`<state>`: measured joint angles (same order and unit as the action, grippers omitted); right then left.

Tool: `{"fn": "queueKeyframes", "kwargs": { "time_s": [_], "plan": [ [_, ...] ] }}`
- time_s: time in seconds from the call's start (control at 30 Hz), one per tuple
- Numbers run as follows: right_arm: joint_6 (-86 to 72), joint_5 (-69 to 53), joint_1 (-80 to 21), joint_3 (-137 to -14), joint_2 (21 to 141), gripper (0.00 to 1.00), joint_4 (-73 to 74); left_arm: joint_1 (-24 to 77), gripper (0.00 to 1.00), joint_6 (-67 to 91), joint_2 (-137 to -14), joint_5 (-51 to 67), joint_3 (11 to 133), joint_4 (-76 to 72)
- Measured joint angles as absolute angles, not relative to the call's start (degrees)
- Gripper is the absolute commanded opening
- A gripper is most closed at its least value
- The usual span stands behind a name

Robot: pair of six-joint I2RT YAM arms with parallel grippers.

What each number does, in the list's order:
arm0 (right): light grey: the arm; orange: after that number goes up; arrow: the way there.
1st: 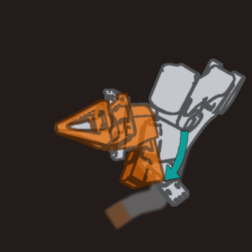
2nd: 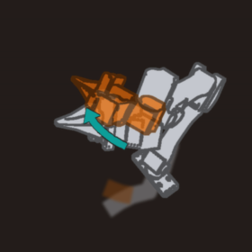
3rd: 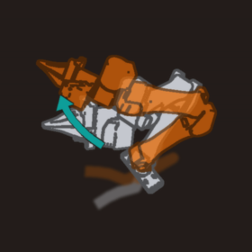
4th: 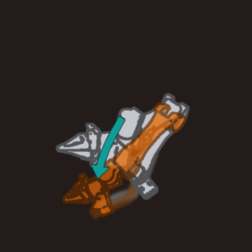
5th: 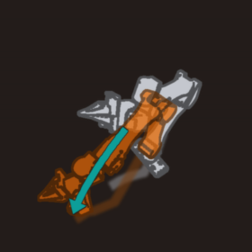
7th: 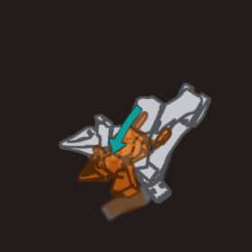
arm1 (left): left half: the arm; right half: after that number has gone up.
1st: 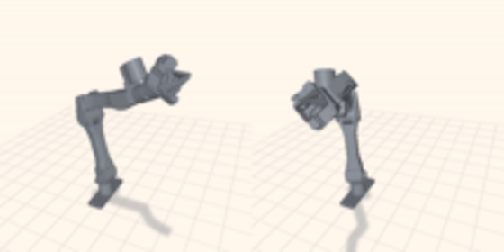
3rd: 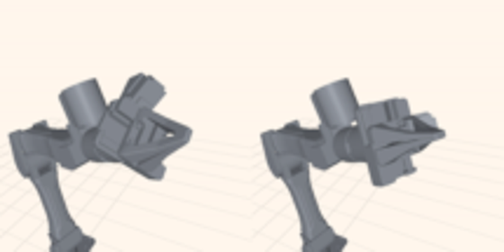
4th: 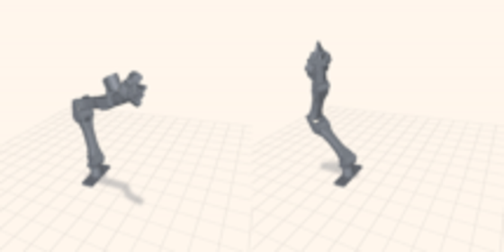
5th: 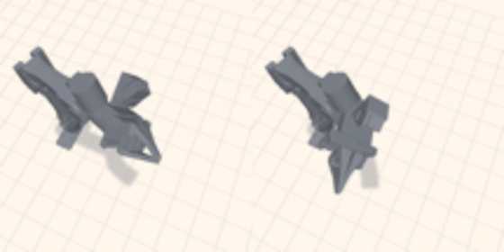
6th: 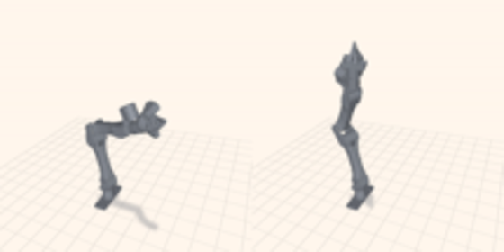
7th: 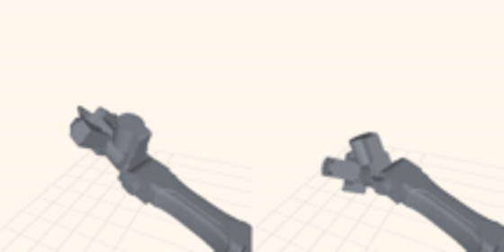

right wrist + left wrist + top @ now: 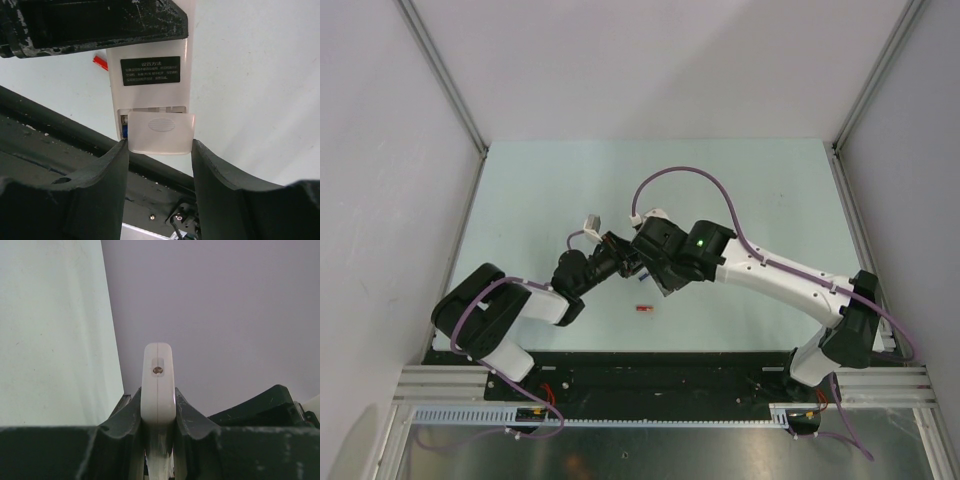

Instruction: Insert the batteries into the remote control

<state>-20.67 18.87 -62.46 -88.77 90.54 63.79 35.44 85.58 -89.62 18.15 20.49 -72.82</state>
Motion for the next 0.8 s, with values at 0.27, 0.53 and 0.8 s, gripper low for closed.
{"fn": "queueKeyframes", "kwargs": {
  "time_s": [0.27, 0.53, 0.8],
  "plan": [
    [-19.86, 19.46, -62.46, -89.71, 91.2, 0.21, 64.84, 35.44, 0.0, 85.6, -89.62, 18.15, 20.49, -72.82],
    [-19.66, 19.44, -62.54, -89.91, 91.24, 0.2, 64.93, 35.46, 0.0, 85.73, -89.89, 18.17, 20.49, -72.88],
    [-19.66, 19.25, -62.94, -90.65, 91.24, 0.19, 65.1, 35.44, 0.0, 86.17, -90.17, 18.15, 20.49, -73.21]
  ]
}}
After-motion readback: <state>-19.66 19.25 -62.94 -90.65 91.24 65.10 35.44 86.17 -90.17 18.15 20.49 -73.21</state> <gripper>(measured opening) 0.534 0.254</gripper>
